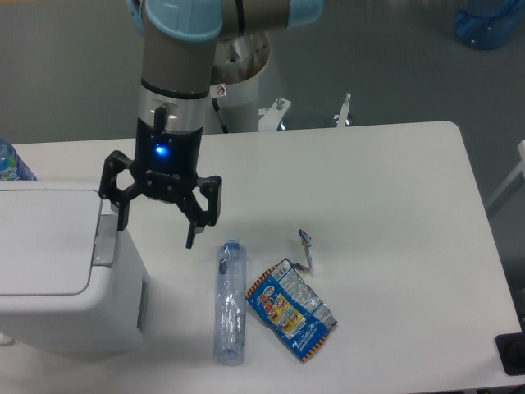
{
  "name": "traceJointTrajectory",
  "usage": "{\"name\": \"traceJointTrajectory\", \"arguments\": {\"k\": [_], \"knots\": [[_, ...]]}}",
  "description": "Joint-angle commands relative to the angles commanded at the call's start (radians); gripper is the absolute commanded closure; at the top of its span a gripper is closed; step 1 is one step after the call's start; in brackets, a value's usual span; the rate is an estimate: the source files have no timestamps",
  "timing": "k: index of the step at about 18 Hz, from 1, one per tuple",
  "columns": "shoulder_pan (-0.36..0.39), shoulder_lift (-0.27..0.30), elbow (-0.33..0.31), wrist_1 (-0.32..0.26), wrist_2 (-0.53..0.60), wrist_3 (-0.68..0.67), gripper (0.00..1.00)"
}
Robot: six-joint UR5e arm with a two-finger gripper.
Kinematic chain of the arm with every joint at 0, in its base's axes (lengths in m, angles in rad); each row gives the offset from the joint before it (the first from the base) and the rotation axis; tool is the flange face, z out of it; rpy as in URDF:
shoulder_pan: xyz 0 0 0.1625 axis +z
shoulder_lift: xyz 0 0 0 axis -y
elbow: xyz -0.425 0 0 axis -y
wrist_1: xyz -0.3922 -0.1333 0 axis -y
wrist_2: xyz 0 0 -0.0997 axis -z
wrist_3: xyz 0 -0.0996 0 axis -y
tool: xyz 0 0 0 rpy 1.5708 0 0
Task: Open the trash can
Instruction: 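Lower the gripper fingers onto the lid edge beside the hinge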
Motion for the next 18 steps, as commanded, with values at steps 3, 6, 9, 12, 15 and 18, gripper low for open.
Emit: {"name": "traceJointTrajectory", "arguments": {"k": [3,6,9,12,15,18], "knots": [[-0.011,-0.003,0.000,0.002,0.000,-0.015,0.00],[-0.012,-0.011,0.002,0.002,0.000,-0.018,0.00],[-0.014,-0.014,0.002,0.008,0.000,-0.020,0.00],[-0.014,-0.014,0.002,0.008,0.000,-0.020,0.00],[-0.014,-0.018,0.000,0.006,0.000,-0.022,0.00],[-0.014,-0.020,0.000,0.006,0.000,-0.022,0.00]]}}
